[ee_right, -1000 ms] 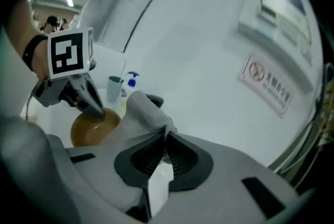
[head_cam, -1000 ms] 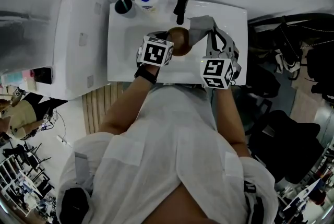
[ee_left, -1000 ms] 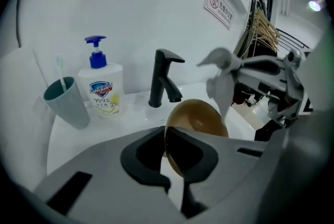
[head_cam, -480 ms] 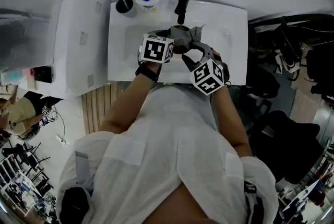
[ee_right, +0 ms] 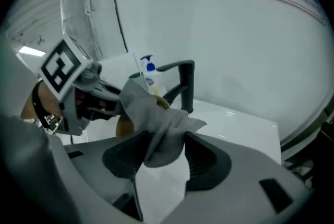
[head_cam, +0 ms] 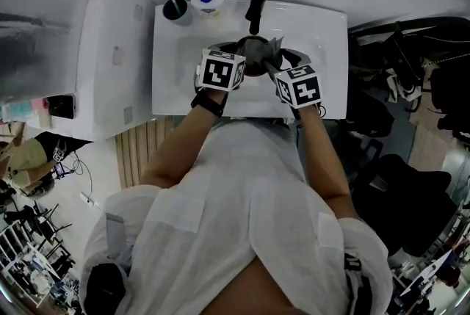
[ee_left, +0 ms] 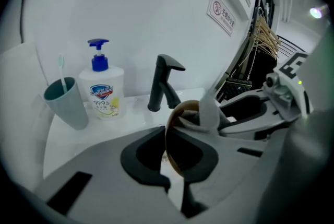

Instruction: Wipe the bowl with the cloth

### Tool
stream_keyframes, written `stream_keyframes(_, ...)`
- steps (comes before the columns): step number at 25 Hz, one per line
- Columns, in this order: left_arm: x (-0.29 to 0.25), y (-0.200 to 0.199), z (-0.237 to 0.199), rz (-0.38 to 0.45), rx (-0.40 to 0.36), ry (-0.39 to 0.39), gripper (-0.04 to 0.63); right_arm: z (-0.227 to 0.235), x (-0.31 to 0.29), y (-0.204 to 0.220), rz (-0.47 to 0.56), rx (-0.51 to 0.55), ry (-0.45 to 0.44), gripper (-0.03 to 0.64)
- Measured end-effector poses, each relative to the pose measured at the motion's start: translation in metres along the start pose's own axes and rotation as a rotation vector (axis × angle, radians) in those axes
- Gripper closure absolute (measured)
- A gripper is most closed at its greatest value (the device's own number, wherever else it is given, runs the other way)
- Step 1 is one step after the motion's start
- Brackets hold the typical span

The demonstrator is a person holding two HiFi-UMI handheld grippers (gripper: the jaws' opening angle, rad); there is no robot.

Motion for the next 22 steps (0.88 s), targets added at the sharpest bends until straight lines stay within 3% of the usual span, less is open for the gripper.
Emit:
stream_keyframes(2, 0.002, -0.004, 0.009, 0.003, -0.047, 0.021, 0.576, 0.0, -0.01, 0.005, -0.035, 0.001, 0.006, 0.469)
stream_keyframes(3, 0.002, -0.004, 0.012, 0.001, -0.07, 0.029, 0.575, 0.001, -0.012, 0.005, -0.04, -0.004, 0.004, 0.487)
stream_keyframes(6, 0.004, -0.004, 0.014, -0.011, -0.115, 0.051, 0.572, 0.002, -0.017, 0.002, -0.062, 0.01, -0.004, 0.499)
stream_keyframes(11, 0.004, -0.001, 0.021, -0.059, -0.214, 0.057, 0.569, 0.003, -0.022, -0.001, -0.114, 0.143, 0.022, 0.525)
stream_keyframes(13, 0.003, -0.004, 0.016, -0.022, -0.163, 0.05, 0.571, 0.003, -0.024, -0.001, -0.102, 0.12, 0.021, 0.528)
stream_keyframes(15, 0.005, -0.009, 0.01, 0.036, -0.092, 0.021, 0.571, 0.003, -0.024, -0.002, -0.056, 0.035, 0.013, 0.534)
stream_keyframes(22, 0.01, -0.01, 0.0, 0.146, 0.036, -0.076, 0.566, -0.003, -0.026, 0.005, 0.023, -0.159, -0.01, 0.522)
Point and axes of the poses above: the fingertips, and each gripper's own axes: x backward along the fingers, z to its right, y out of its underside, the point moved 4 cm from there along x, backward along the fingers, and after that the axes turned 5 degrees about -x, right-handed, at the moved point
